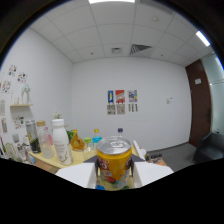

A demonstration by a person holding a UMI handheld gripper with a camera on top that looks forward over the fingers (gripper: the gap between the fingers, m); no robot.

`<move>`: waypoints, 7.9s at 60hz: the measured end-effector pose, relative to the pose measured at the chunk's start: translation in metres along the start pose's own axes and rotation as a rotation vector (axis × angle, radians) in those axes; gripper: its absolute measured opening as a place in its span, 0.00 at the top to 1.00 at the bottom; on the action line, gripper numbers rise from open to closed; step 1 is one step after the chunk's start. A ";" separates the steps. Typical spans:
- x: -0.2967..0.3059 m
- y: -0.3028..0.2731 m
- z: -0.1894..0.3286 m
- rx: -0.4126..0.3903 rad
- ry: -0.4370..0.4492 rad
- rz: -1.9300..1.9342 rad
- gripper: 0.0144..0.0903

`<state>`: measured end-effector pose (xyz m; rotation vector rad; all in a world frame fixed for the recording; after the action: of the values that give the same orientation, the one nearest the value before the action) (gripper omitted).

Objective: Make me a cup of Vodka Sunrise.

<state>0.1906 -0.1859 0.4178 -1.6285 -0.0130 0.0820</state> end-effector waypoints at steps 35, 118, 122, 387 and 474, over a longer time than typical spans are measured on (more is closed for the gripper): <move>-0.066 0.235 -0.018 -0.338 0.031 -0.342 0.52; -0.063 0.153 -0.029 -0.051 -0.052 -0.372 0.52; -0.045 0.152 -0.034 -0.040 -0.038 -0.265 0.52; -0.223 0.405 0.031 -0.492 0.102 0.048 0.72; -0.083 0.108 -0.049 -0.138 0.071 -0.031 0.06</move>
<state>0.1064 -0.2459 0.3167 -1.7676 0.0112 -0.0005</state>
